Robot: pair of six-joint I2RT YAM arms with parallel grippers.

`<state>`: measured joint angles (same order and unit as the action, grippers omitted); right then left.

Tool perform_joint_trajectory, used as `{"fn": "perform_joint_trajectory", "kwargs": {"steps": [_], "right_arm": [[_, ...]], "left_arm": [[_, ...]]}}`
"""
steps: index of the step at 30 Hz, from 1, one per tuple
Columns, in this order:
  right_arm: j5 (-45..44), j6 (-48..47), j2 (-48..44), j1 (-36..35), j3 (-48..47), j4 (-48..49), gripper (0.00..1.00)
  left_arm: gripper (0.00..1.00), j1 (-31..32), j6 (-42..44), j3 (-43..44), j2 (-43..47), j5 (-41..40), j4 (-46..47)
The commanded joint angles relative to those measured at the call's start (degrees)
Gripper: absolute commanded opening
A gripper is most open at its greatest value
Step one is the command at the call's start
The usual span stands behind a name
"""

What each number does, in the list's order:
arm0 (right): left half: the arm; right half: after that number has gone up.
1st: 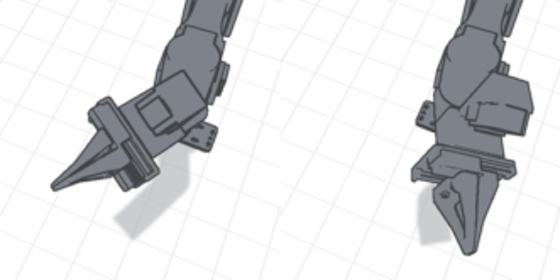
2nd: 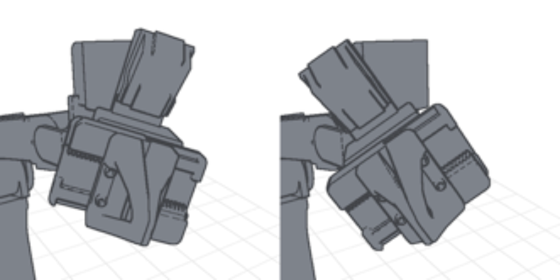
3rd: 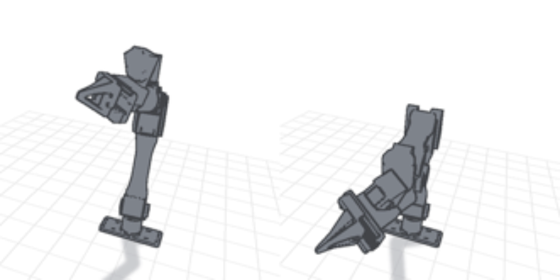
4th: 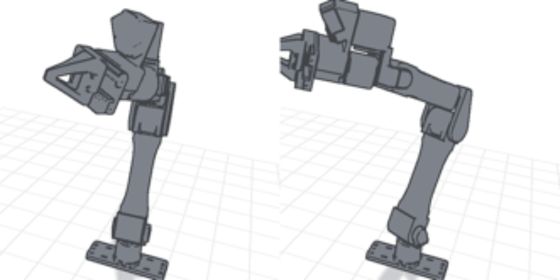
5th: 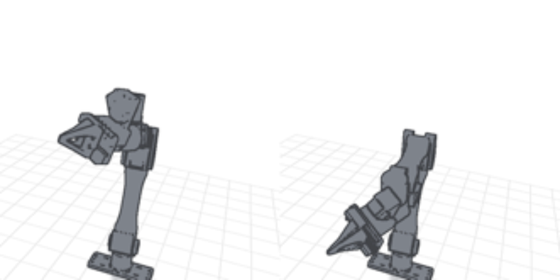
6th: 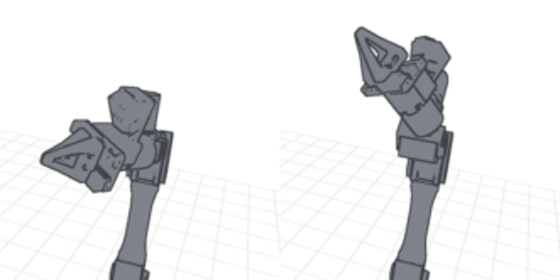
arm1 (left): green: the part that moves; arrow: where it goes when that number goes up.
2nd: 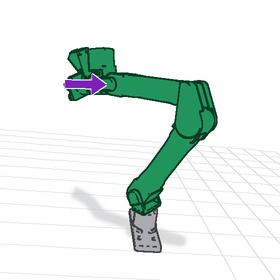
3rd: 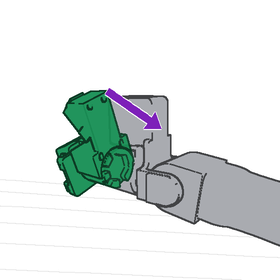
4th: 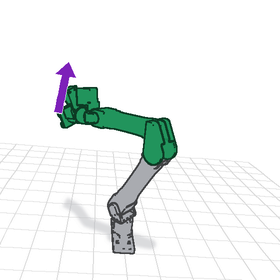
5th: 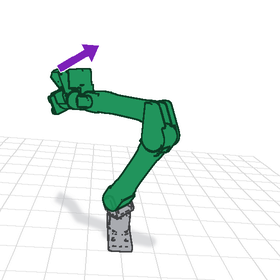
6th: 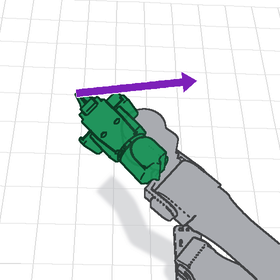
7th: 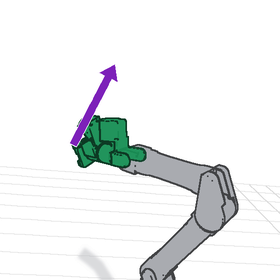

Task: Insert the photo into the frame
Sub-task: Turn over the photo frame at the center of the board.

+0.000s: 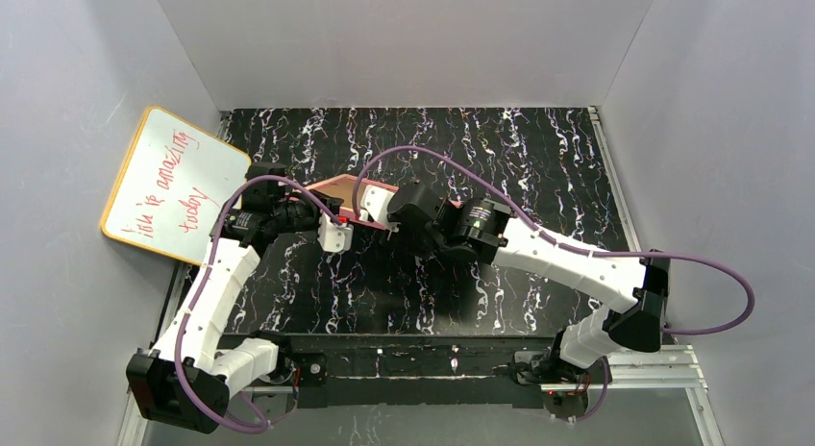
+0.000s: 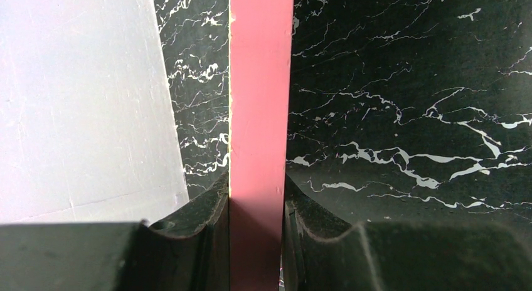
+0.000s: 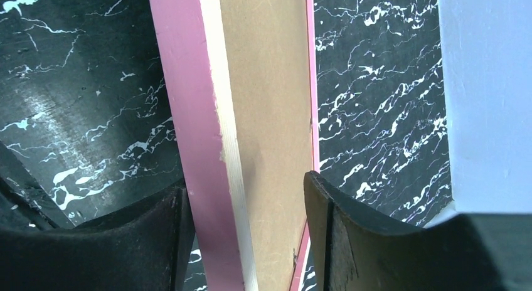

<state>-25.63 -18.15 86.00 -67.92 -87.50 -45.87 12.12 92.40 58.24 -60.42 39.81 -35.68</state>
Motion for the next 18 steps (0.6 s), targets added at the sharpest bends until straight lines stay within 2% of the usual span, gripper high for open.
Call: {"fn": "perform_joint_trajectory", "kwargs": {"steps": [1, 4, 11, 12, 14, 16, 17, 18], "right_arm": [[-1.46, -1.96, -0.17, -0.19, 1.67, 3.76, 0.67], [-2.40, -2.63, 0.36, -0.12, 3.46, 5.21, 0.63], [-3.24, -3.28, 1.97, -0.15, 1.64, 5.63, 0.31], [-3.00, -3.17, 1.98, -0.19, 1.12, 5.61, 0.27], [-2.87, -2.92, 1.90, -0.13, 0.03, 5.68, 0.19], [-2.85, -2.42, 1.85, -0.20, -1.64, 5.66, 0.15], [-2.94, -2.03, 1.81, -0.20, -2.75, 5.85, 0.14], [-3.52, -1.53, 1.81, -0.19, -3.92, 6.02, 0.14]], "left_arm": [[0.11, -0.25, -3.03, 2.28, 1.80, 3.06, 2.99], [0.11, -0.25, -3.06, 2.05, 2.01, 2.99, 3.12], [0.11, -0.25, -4.37, 2.14, 2.40, 2.95, 4.28], [0.16, -0.25, -4.48, 2.12, 2.41, 2.86, 4.30], [0.50, -0.25, -4.93, 1.81, 2.69, 2.55, 4.89], [0.71, -0.25, -8.87, 1.67, 3.00, 1.72, 7.62], [0.87, -0.25, -13.11, 1.86, 3.03, 1.18, 10.19], [0.98, -0.25, -17.57, 2.28, 2.96, 0.31, 13.05]]}}
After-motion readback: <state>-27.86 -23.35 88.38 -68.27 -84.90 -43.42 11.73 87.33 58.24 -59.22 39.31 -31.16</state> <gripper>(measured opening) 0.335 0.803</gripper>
